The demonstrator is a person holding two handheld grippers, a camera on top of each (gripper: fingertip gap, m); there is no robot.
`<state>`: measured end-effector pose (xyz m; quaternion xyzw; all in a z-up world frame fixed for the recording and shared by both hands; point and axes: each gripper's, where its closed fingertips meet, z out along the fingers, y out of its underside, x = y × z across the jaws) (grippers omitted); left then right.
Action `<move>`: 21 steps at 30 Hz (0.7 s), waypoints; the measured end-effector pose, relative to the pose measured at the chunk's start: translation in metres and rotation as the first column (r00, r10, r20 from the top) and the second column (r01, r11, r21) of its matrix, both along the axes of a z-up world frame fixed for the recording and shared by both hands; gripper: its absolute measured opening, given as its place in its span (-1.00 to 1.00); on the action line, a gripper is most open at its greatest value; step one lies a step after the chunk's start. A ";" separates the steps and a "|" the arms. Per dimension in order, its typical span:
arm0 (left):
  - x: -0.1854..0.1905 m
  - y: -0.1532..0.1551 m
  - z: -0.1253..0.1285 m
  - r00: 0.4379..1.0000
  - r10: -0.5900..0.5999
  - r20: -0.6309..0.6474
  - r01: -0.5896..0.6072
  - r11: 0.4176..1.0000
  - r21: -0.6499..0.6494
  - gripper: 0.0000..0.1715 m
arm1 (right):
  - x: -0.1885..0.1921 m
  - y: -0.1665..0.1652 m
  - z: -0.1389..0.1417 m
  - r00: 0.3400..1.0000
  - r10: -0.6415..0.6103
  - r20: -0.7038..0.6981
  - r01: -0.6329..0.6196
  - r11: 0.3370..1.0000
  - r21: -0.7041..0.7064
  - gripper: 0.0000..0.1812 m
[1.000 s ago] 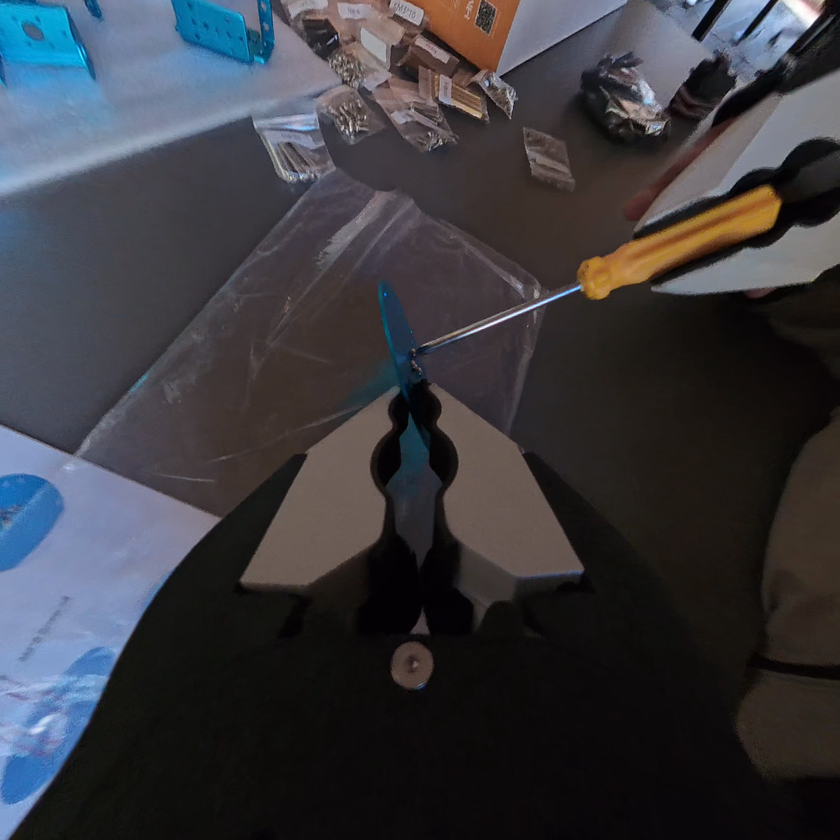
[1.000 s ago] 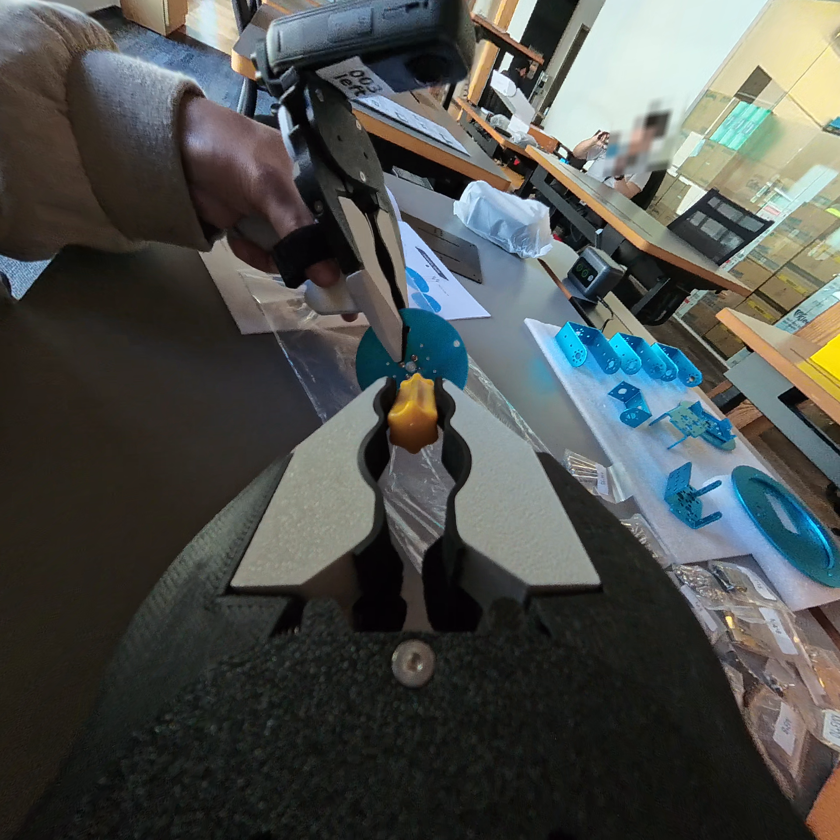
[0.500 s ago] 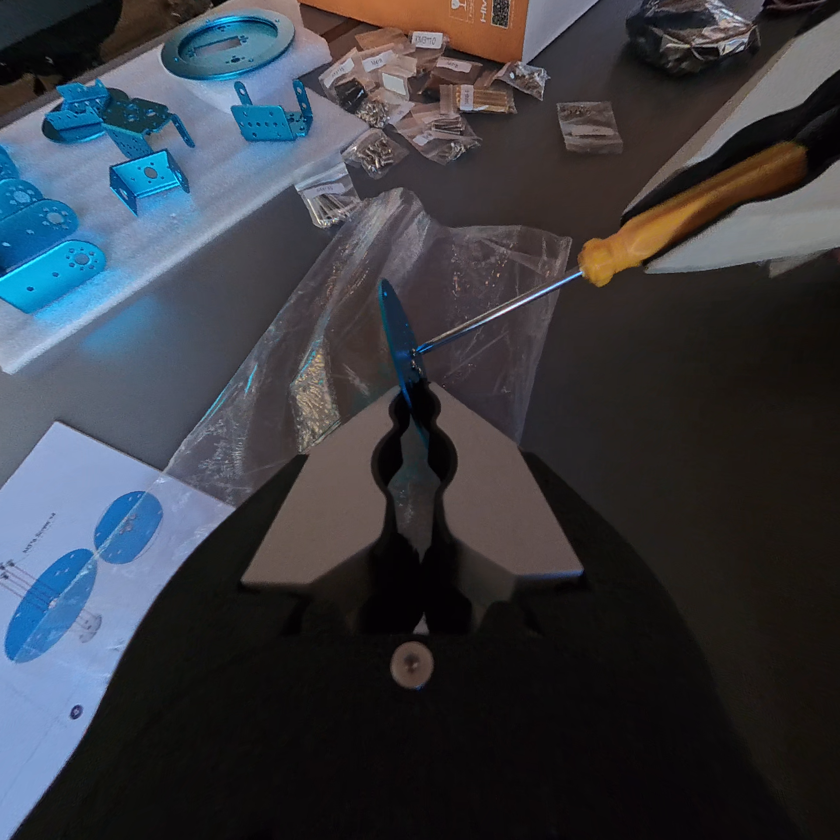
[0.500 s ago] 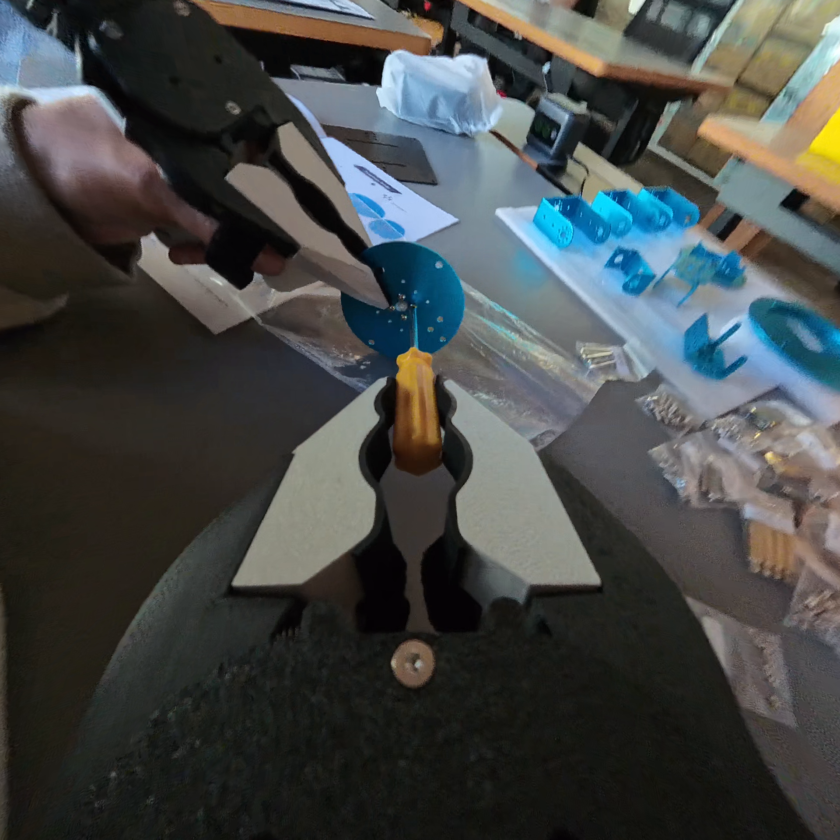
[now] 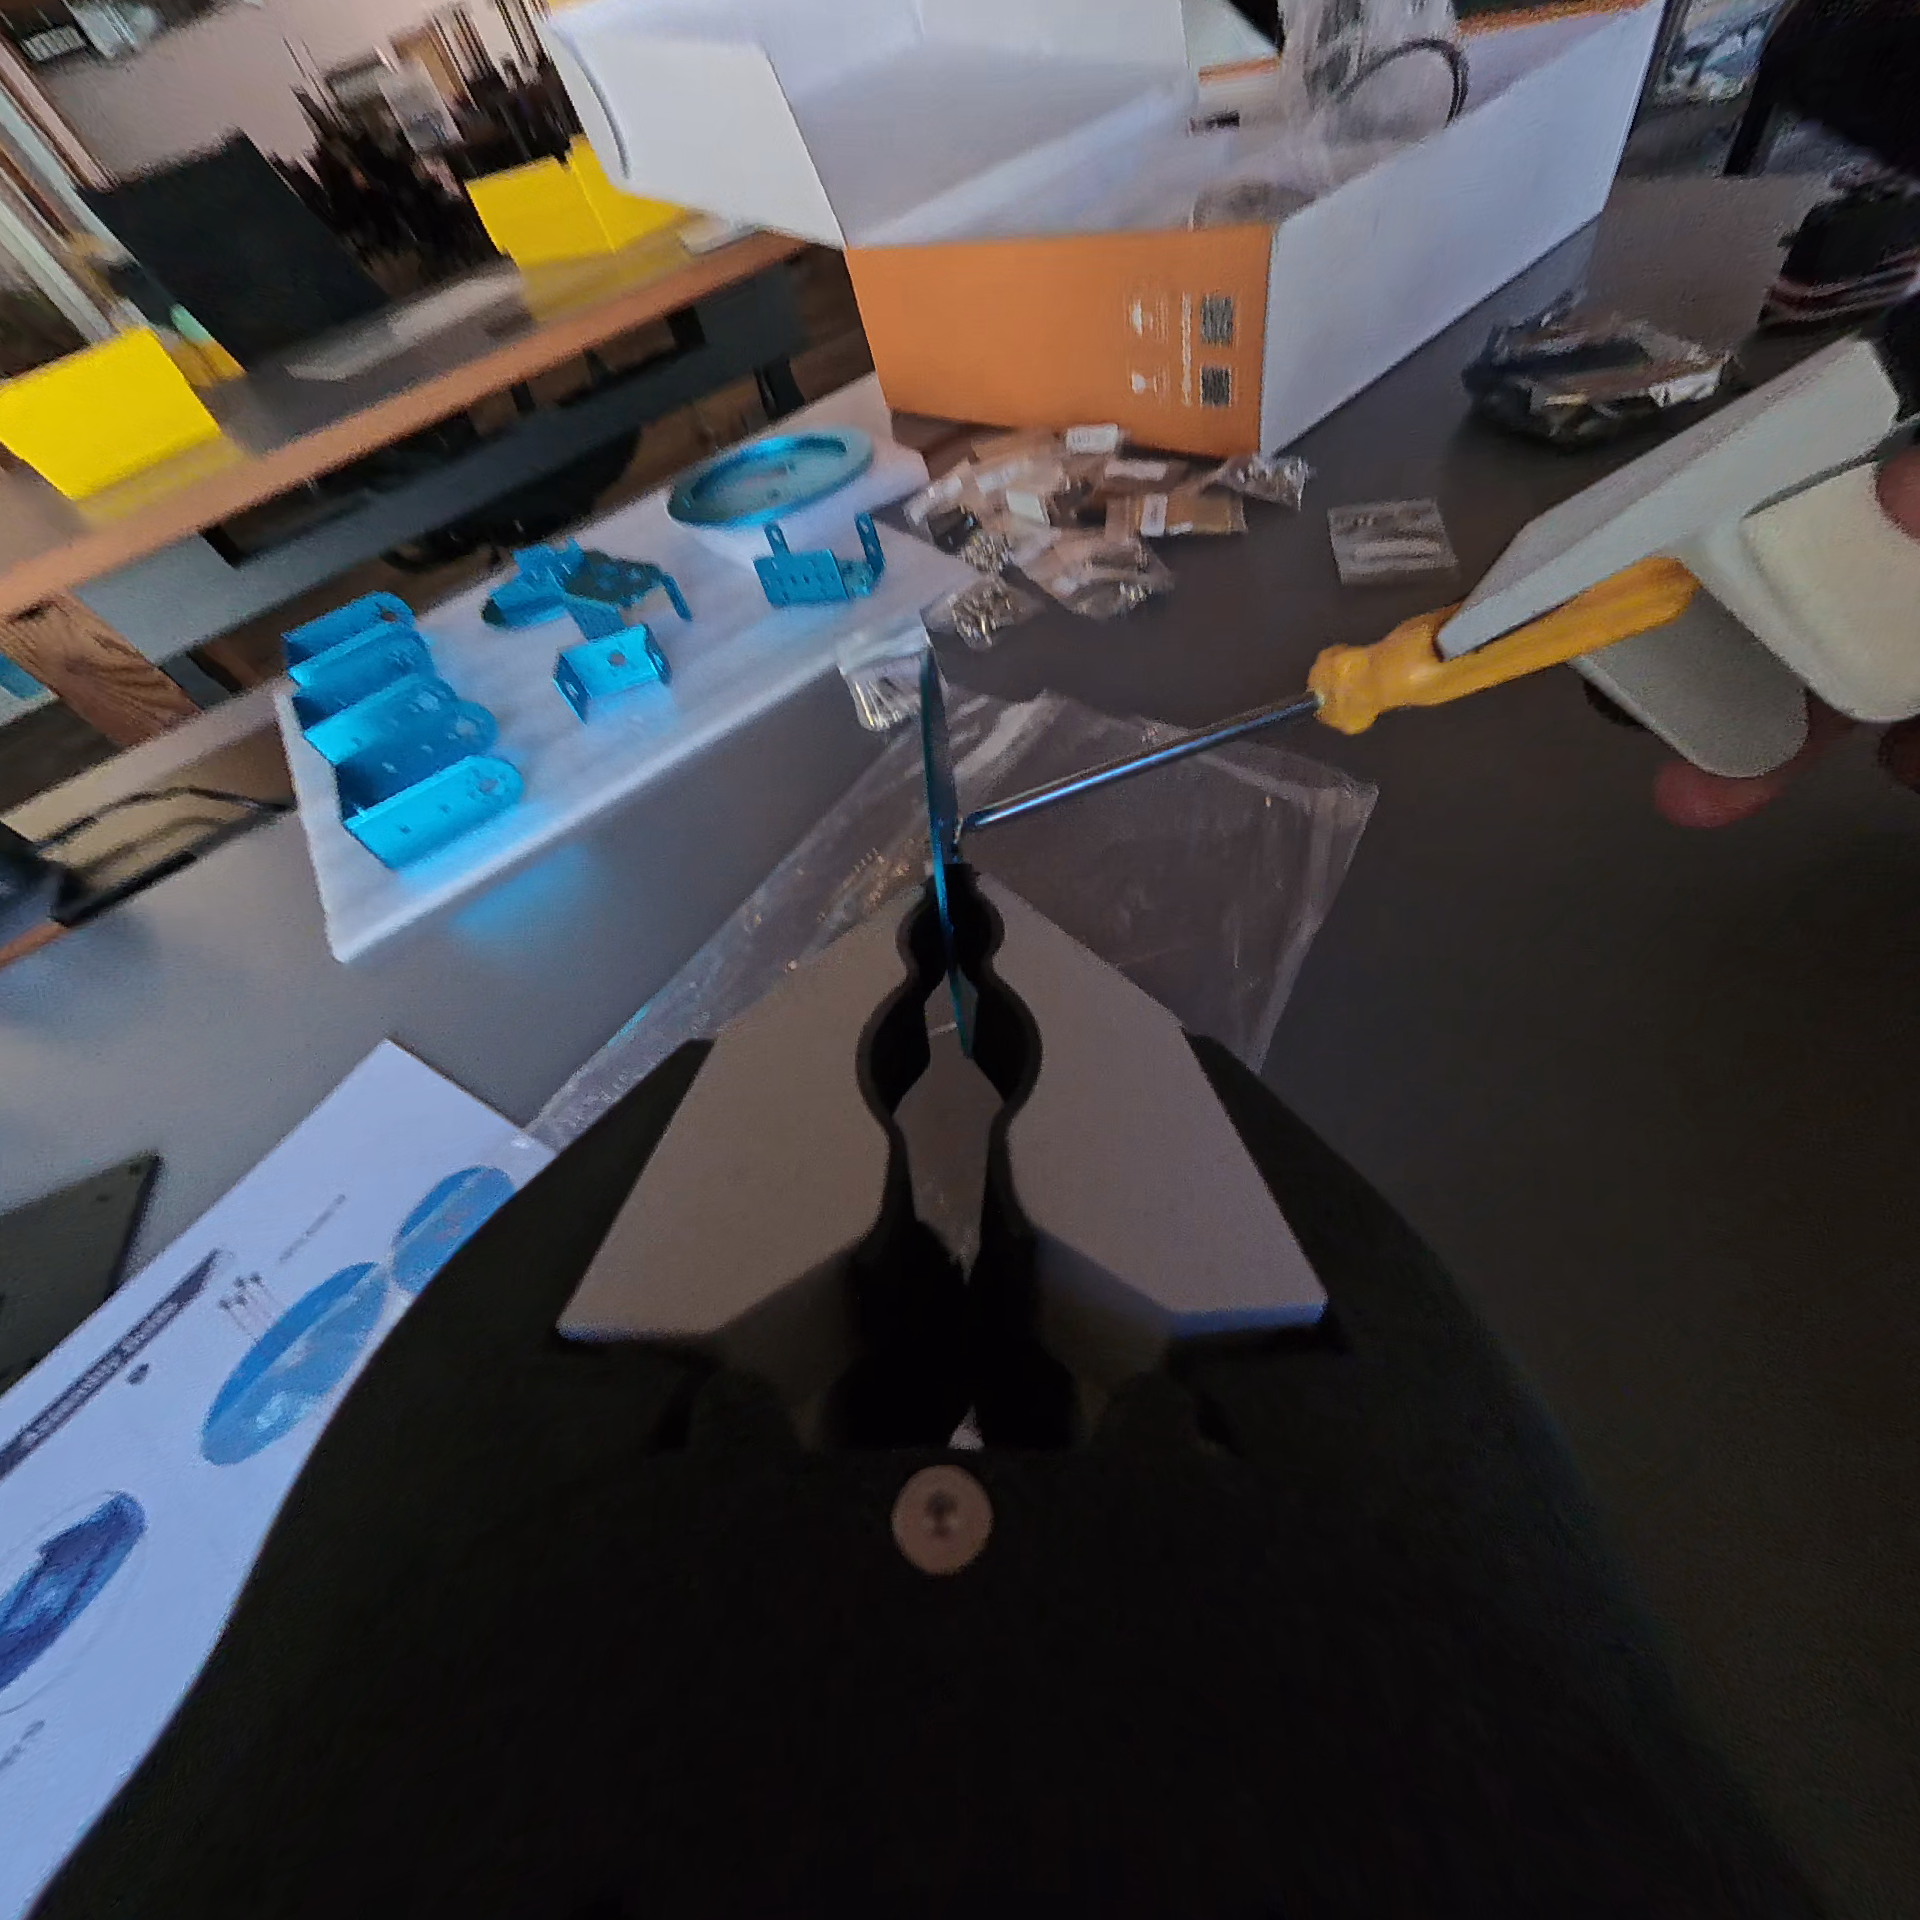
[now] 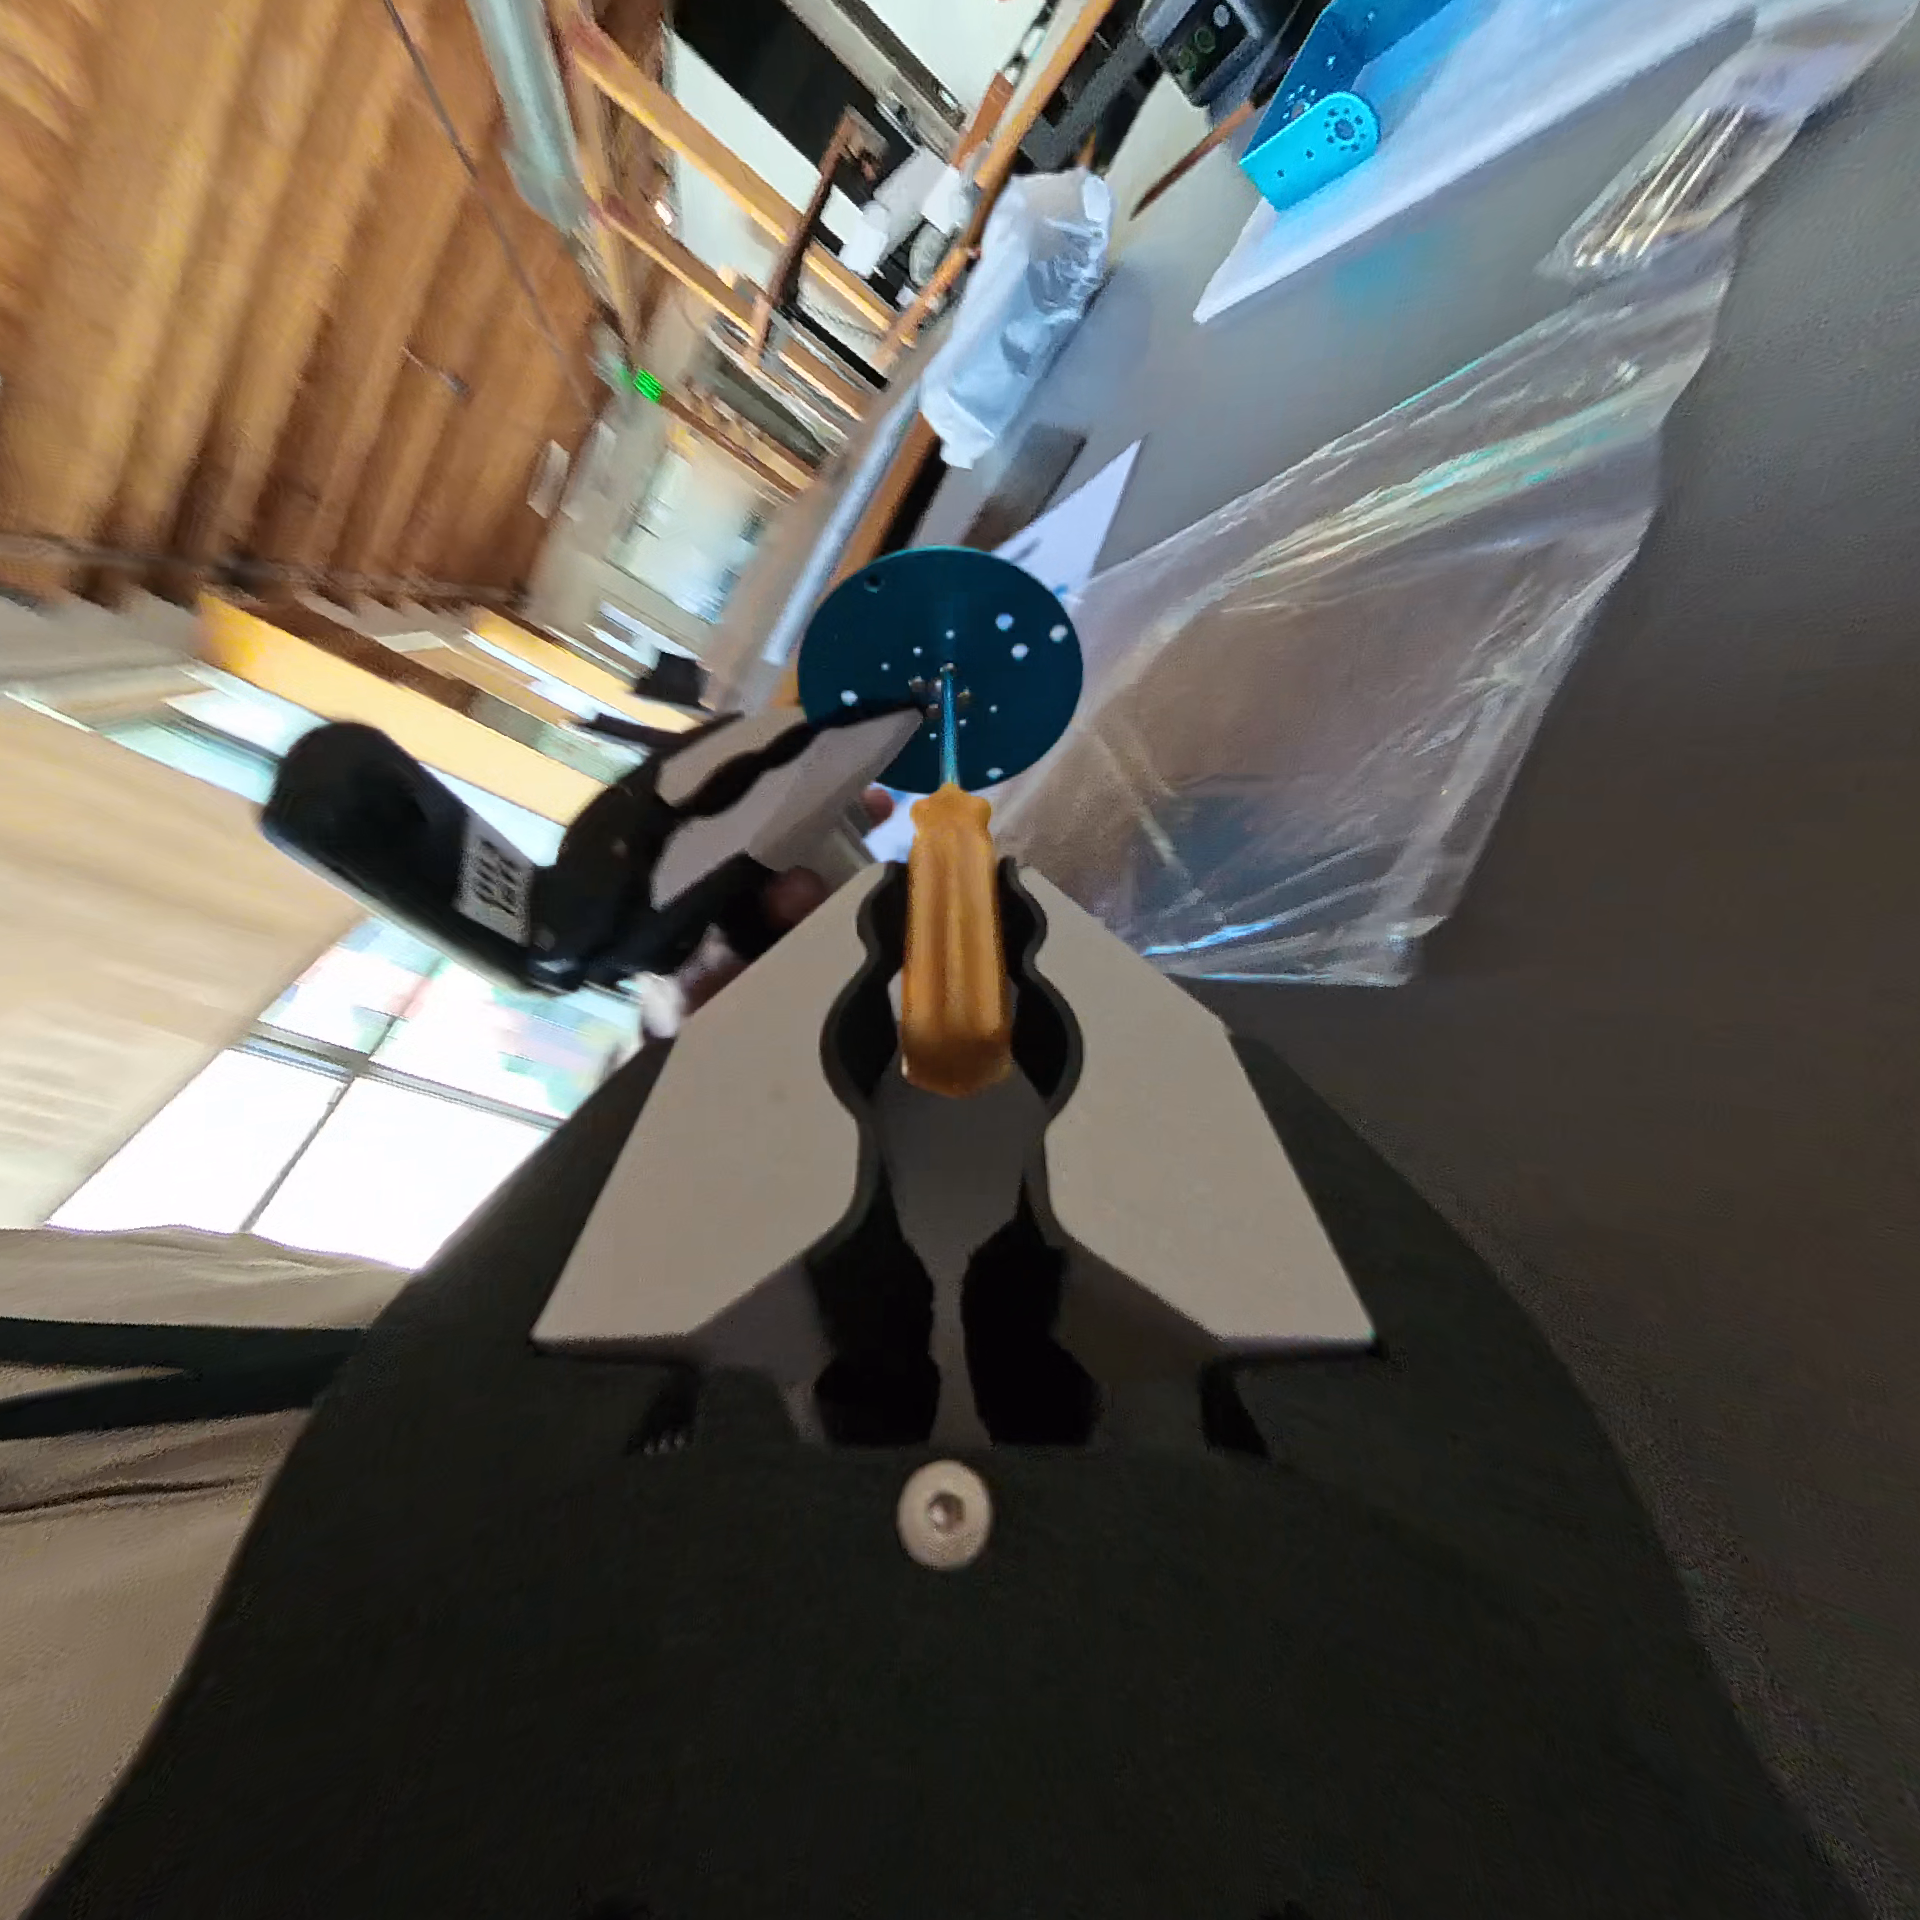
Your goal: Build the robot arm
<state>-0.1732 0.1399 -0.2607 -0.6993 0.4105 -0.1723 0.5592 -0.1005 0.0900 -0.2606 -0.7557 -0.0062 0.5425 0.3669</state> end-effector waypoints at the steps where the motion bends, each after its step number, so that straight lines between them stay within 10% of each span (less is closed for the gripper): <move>1: -0.001 0.000 0.006 1.000 0.001 0.012 -0.001 1.000 0.030 -0.99 | -0.001 0.000 0.004 0.998 0.002 -0.065 -0.004 0.999 -0.032 -0.83; 6: -0.004 -0.002 0.039 0.991 -0.010 0.133 -0.006 0.993 0.122 -0.99 | -0.005 -0.001 0.023 0.921 -0.002 -0.390 -0.065 0.985 -0.158 -0.83; 13: -0.012 -0.011 0.082 0.955 -0.065 0.290 -0.006 0.972 0.236 -0.98 | -0.017 -0.005 0.050 0.649 -0.041 -0.759 -0.259 0.927 -0.271 -0.82; 17: -0.019 -0.005 0.083 0.953 -0.036 0.301 -0.029 0.978 0.209 -0.99 | -0.024 -0.002 0.057 0.871 0.021 -0.491 -0.038 0.999 -0.026 -0.83; 21: -0.015 0.001 0.064 0.969 -0.019 0.246 -0.009 0.994 0.113 -0.99 | -0.041 -0.003 0.031 0.975 -0.019 0.221 -0.052 0.949 0.311 -0.82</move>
